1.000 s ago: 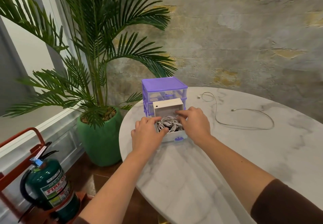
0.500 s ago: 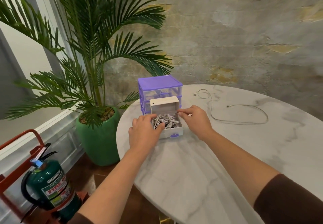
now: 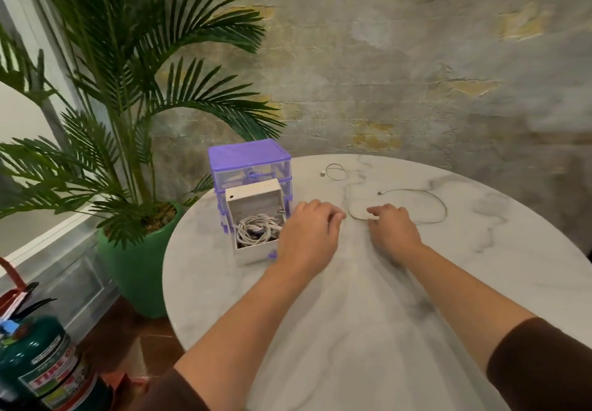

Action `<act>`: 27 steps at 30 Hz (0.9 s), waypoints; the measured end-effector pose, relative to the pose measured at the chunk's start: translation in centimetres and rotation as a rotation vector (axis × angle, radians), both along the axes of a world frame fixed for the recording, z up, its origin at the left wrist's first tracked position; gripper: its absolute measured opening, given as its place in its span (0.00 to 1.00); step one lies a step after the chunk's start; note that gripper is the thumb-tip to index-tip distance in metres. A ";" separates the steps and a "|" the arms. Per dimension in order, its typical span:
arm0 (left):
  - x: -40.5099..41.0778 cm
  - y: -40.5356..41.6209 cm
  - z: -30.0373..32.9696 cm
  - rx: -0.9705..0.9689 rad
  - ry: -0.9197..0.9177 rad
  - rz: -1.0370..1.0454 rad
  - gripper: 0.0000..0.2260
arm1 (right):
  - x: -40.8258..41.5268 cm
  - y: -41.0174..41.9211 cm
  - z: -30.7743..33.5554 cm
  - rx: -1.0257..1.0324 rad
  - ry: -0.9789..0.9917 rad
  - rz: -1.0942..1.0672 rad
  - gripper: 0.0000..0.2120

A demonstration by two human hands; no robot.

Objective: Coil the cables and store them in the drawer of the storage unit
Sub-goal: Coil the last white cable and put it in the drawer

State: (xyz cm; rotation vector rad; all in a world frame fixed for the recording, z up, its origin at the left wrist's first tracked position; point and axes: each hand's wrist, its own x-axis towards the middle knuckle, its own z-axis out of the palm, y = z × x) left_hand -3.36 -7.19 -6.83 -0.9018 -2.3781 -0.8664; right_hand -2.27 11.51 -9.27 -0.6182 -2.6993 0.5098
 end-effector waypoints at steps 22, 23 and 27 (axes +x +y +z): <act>-2.8 8.8 -0.1 -0.432 0.216 0.210 0.12 | 8.6 6.4 1.8 -0.083 0.598 -0.234 0.13; -3.2 8.7 0.4 -0.461 0.204 0.241 0.14 | 8.9 7.0 1.6 -0.077 0.565 -0.269 0.13; -3.6 8.3 2.5 -0.407 0.052 0.194 0.15 | 9.7 8.8 0.4 0.028 0.275 -0.384 0.13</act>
